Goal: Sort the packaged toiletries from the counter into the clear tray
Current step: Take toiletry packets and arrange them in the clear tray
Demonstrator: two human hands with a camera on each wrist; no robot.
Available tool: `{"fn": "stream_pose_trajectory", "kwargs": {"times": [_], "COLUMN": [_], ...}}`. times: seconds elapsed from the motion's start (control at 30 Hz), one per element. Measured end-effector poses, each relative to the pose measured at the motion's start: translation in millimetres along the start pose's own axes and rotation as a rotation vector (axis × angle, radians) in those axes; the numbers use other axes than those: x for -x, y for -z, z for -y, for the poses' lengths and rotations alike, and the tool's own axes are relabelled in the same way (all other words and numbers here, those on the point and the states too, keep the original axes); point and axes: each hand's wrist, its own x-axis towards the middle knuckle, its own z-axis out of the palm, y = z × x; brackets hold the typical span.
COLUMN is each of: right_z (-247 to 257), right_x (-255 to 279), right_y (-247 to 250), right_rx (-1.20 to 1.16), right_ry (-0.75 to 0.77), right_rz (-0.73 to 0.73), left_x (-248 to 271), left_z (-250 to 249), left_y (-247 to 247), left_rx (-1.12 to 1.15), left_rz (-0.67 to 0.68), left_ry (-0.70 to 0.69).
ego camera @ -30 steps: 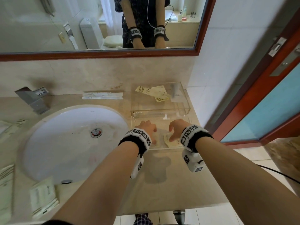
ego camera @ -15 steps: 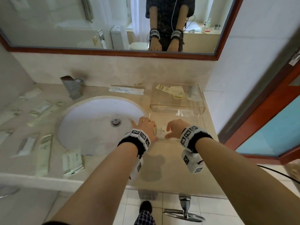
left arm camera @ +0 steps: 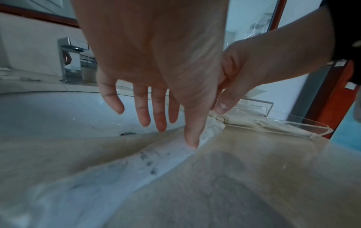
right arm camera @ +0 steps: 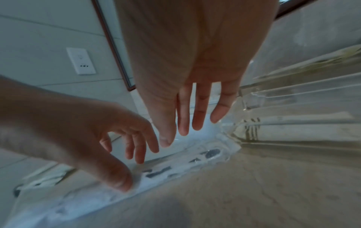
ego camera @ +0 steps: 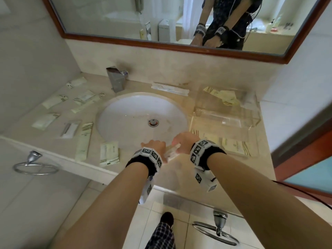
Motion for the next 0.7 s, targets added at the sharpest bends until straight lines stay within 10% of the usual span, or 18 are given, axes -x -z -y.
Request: {"fn": "stream_pose_trajectory", "kwargs": {"times": [0.7], "right_z": [-11], "right_x": [-19], "right_y": [25], "right_rx": [-0.064], "right_ry": [0.059], "right_rz": [-0.170], "left_x": [-27], "left_z": [22], "left_y": [65], "left_rx": [0.063], "left_rz": [-0.208], "left_ry": [-0.105]}}
